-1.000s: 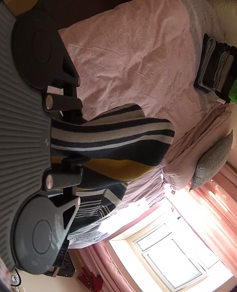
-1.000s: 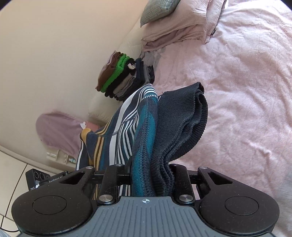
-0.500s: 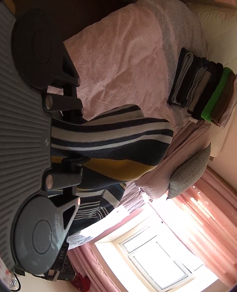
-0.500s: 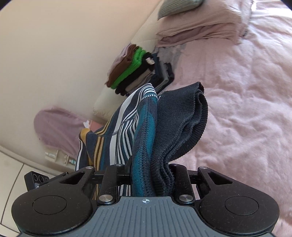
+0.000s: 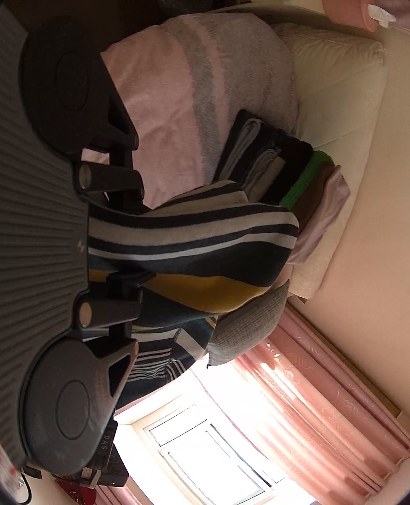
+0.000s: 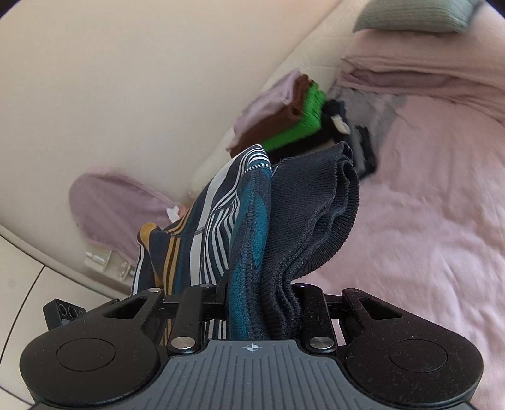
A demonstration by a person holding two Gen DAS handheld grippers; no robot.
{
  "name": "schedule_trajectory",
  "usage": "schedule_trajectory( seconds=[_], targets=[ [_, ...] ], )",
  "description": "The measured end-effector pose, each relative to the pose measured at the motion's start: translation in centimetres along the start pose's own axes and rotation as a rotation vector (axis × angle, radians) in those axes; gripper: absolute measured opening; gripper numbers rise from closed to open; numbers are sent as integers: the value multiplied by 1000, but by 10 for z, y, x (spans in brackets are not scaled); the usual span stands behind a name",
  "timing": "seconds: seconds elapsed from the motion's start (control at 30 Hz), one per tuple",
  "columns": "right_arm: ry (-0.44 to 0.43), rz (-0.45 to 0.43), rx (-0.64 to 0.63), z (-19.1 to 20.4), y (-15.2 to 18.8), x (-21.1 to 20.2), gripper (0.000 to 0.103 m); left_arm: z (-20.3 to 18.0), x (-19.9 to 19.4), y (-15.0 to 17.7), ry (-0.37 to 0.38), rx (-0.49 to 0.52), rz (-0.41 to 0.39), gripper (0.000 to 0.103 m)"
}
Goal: Fold large clothes
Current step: 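Lift the bundle with both grippers and carry it toward the clothes stack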
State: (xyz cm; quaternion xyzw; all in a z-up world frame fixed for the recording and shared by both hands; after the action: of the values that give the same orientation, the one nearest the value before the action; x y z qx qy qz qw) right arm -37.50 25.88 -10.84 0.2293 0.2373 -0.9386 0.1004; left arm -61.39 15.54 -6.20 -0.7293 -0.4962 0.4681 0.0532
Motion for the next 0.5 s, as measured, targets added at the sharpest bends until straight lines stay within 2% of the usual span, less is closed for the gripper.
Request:
schedule_trajectory(
  seconds=[0.27,0.37,0.5],
  targets=[
    [4,-109,-15,39,-164,111,21,25,68,-204,67,104,-33,25],
    [27,-158,-26,57,-229,141,21,25,98,-286,101,131,-30,25],
    [62,-209,-42,75,-304,168,21,20,136,-376,153,150,-20,25]
  ],
)
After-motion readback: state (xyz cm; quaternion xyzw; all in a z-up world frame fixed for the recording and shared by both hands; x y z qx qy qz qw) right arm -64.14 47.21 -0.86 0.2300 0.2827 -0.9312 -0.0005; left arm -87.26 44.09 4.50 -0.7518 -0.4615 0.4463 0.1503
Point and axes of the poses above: each gripper's, at about its wrist camera, not at the fingertips, and x roughly the way its jaws point, z to its left, y to its underside, the point moved 6 cm from there along x, roughly the way its jaws point, and after that the axes turned 4 degrees about z, right-handed, at the moved point
